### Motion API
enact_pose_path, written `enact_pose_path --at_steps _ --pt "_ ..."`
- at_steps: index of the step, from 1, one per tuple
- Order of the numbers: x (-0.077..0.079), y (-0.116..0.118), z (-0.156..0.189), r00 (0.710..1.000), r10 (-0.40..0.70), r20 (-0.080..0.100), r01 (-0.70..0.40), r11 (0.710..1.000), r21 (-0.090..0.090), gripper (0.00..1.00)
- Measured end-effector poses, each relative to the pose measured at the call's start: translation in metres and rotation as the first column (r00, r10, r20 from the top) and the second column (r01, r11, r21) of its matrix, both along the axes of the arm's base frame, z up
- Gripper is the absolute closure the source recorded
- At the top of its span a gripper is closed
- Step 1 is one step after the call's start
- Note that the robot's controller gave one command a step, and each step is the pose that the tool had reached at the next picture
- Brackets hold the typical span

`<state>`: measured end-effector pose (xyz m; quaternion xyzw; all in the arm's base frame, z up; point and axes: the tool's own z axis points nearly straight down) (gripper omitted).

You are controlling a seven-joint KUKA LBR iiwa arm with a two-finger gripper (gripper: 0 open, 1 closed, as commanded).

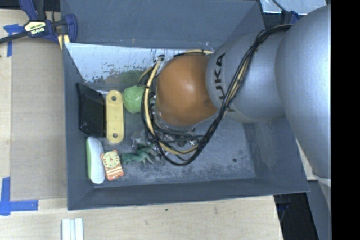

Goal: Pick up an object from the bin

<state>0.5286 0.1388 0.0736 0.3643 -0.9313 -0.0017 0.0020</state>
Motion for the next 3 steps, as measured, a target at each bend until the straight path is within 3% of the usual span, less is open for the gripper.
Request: enact_pose_path --at_steps 1,3 --pt "-0.003 0.0 0.025 1.0 -0.001 -0.008 0.001 1.0 0.0 1.0" --pt "-0.001 0.0 0.07 1.0 -0.004 0.002 0.004 1.0 0.002 1.0"
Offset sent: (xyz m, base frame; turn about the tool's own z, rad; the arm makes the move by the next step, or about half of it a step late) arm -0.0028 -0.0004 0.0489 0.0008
